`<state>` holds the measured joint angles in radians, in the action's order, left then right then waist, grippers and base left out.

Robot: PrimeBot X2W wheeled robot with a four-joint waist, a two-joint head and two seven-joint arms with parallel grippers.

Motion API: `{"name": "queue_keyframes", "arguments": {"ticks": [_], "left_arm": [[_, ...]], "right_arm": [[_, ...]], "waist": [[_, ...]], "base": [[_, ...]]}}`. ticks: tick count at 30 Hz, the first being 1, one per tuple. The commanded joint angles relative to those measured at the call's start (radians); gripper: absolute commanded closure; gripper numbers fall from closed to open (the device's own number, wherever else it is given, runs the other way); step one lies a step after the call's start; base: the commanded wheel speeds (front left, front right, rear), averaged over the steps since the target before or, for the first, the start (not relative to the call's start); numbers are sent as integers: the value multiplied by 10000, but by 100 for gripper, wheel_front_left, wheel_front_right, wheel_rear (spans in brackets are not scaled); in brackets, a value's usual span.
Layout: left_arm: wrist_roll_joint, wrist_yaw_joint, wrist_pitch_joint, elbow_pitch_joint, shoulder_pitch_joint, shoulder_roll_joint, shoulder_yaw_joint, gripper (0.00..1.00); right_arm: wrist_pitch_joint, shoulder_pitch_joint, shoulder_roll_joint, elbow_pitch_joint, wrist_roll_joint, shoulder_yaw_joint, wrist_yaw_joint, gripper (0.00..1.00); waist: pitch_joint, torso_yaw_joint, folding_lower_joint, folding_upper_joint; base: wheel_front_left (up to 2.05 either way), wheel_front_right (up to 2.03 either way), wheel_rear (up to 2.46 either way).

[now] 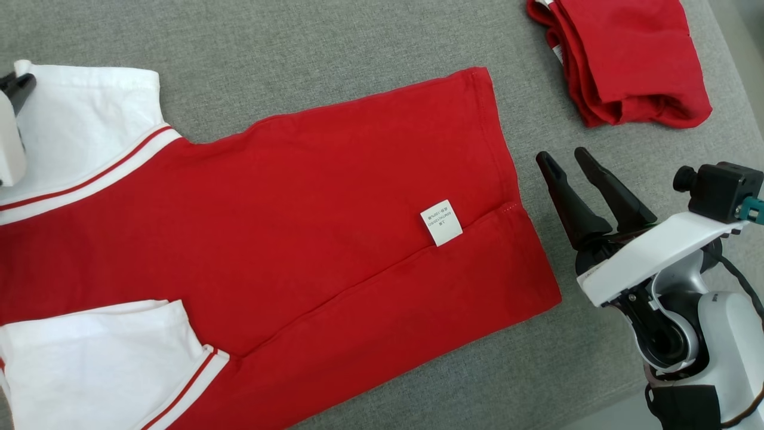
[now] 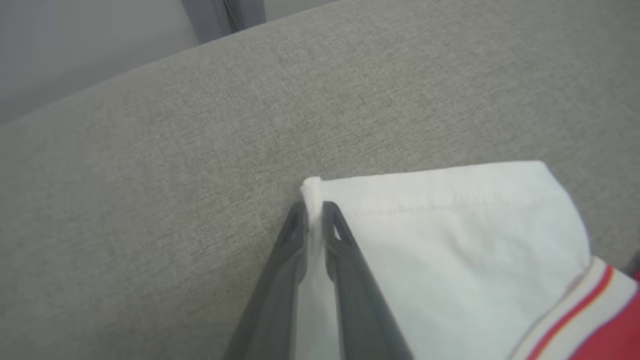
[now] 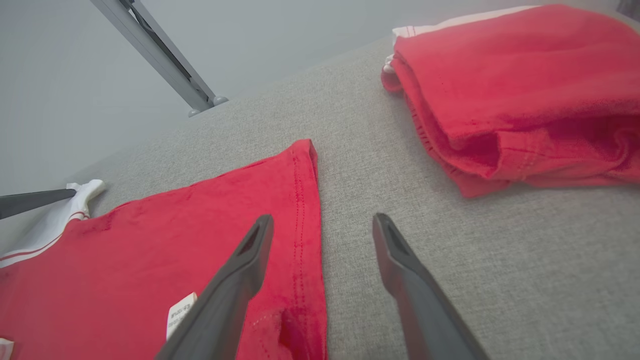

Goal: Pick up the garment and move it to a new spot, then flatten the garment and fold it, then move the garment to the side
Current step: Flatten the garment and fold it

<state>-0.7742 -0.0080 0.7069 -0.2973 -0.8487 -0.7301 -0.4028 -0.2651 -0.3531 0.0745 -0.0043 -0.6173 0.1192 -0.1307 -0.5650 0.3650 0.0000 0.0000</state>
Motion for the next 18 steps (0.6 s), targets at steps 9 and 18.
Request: {"name": "queue_keyframes", "arguments": {"ticks": [9, 18], "left_arm": [[270, -281, -861, -233, -190, 377, -178, 100], [188, -626, -1624, -194, 8, 747, -343, 100]], "right_arm": [[-259, -622, 191, 476, 294, -153, -1, 0], [-966, -2029, 731, 1939, 718, -139, -1, 0]], "waist": [[456, -388, 0, 0], [846, -1166, 0, 0]], "base": [[0, 0, 0], [0, 0, 0]]}}
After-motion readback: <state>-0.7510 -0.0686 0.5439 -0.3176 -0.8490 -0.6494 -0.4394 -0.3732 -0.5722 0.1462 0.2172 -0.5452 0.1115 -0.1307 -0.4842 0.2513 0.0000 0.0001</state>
